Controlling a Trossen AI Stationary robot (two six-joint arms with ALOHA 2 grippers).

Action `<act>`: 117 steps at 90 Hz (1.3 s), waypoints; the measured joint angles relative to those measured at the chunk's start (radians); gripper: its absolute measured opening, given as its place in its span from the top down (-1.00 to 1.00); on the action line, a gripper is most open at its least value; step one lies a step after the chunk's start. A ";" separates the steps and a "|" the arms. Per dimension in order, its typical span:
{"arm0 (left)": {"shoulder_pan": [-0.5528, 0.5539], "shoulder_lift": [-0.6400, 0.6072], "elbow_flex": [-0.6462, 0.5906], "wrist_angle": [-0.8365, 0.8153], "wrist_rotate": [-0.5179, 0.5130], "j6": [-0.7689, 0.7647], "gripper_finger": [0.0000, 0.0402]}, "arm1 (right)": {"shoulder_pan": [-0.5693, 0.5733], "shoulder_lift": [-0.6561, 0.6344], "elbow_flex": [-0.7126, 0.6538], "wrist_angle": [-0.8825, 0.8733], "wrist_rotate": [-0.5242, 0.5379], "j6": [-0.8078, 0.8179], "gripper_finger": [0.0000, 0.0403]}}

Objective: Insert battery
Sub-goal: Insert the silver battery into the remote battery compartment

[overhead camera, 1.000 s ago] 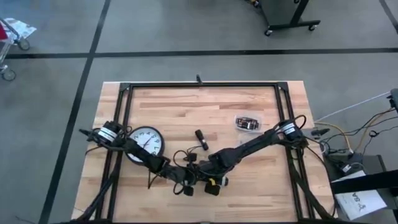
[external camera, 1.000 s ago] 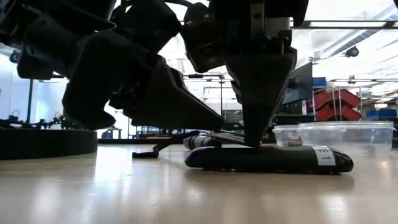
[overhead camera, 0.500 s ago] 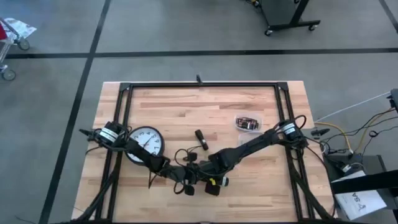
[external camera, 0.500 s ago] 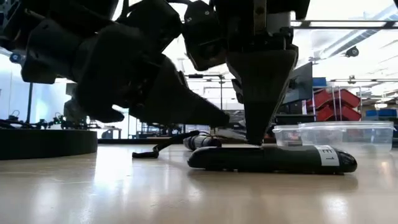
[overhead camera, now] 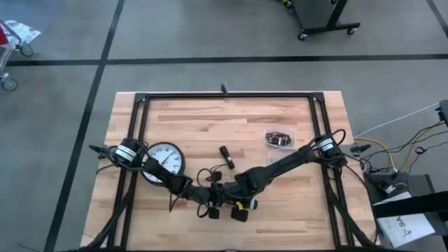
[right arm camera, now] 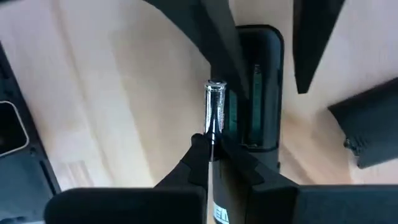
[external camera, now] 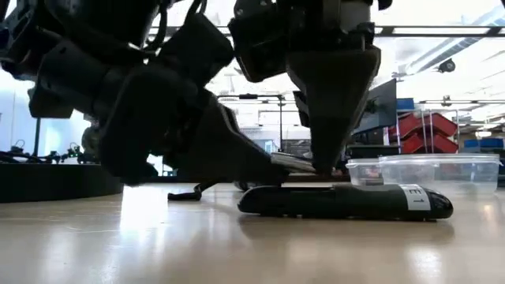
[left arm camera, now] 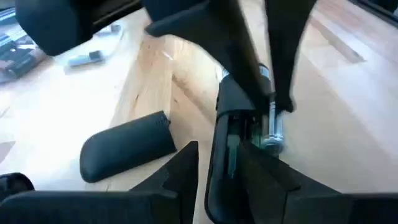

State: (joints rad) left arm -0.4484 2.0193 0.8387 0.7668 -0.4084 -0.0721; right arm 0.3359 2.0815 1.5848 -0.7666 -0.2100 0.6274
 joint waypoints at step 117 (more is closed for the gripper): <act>-0.002 0.056 0.014 0.076 -0.029 -0.061 0.51 | -0.002 0.002 -0.003 -0.035 -0.002 0.045 0.99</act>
State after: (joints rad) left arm -0.4503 2.0754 0.8522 0.8425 -0.4370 -0.1329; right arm 0.3336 2.0834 1.5822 -0.8013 -0.2115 0.6727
